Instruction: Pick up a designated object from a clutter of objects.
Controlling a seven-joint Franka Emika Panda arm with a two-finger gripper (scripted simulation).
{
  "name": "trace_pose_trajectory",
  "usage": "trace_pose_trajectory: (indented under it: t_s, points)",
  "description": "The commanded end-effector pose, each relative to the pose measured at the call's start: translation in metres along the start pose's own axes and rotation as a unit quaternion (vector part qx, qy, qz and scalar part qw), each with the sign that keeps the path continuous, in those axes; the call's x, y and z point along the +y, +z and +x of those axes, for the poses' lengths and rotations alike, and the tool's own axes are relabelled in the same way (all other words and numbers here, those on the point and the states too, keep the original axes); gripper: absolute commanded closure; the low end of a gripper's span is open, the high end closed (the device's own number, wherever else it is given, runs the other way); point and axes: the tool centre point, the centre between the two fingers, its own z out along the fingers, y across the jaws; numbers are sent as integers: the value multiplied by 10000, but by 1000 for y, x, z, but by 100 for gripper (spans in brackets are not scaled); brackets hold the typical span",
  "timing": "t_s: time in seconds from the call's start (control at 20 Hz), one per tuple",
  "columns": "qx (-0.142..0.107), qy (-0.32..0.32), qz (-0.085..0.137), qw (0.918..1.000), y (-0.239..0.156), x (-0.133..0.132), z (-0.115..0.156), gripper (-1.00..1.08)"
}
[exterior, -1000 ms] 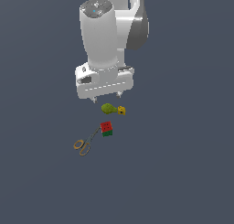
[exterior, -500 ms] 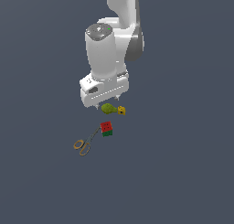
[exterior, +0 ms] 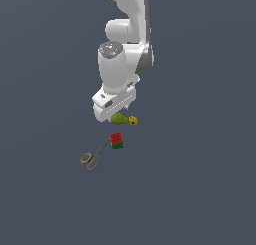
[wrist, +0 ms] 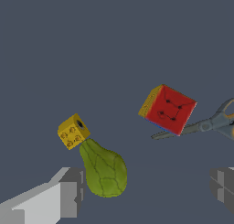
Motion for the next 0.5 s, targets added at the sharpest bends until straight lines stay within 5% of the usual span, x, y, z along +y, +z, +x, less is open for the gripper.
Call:
trace_pose_trajectory:
  t_s: [0.0,0.45]
  points:
    - [-3,-312,-4,9995,11,-6,-7,-92]
    - [-21,-1339,-11,9910,45,-26,-30,-92]
